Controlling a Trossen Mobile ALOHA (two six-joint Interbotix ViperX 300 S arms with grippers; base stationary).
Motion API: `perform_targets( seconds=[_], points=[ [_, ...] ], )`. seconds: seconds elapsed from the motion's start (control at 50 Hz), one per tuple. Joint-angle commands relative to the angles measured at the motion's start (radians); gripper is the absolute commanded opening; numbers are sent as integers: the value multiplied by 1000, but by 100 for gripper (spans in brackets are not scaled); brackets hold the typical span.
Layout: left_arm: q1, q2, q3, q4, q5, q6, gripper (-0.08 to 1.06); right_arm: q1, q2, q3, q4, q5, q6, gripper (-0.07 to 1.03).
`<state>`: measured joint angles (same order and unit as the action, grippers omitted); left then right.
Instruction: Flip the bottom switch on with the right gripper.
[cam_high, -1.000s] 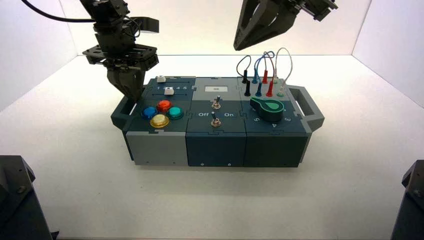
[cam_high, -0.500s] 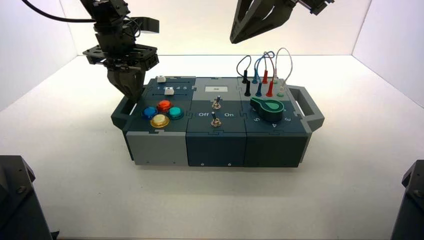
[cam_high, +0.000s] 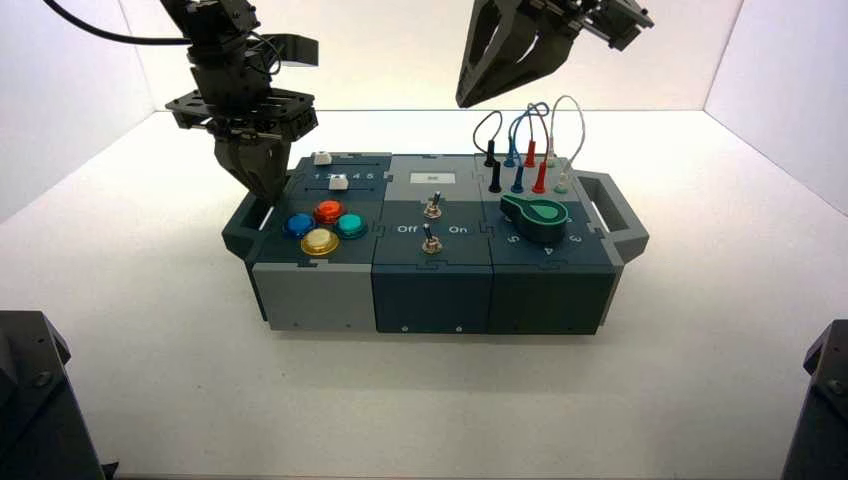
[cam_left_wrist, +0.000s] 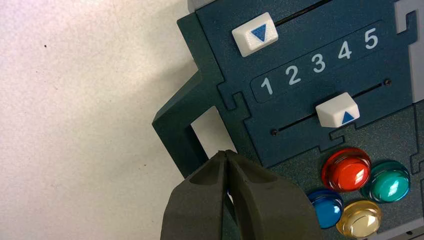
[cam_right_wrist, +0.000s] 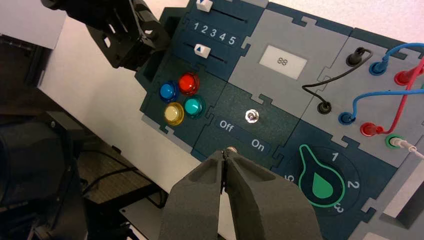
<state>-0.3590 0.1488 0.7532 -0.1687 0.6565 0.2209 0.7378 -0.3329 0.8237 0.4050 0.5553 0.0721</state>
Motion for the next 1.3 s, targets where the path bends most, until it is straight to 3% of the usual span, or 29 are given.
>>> perform_targets(
  seconds=[0.02,0.68,1.12,1.3],
  points=[
    [-9,60,15,2,-5,8,-3,5,-3,-17,3,-14,0,-2],
    [-9,66,17,2,-5,8,-3,8,55,-31,-5,-21,-6,-2],
    [-9,83,14,2,-2,8,-3,124,201,-104,2,-8,2,-2],
    [-9,84,14,2,2,9,-3,133,225,-118,6,21,8,-2]
  ],
)
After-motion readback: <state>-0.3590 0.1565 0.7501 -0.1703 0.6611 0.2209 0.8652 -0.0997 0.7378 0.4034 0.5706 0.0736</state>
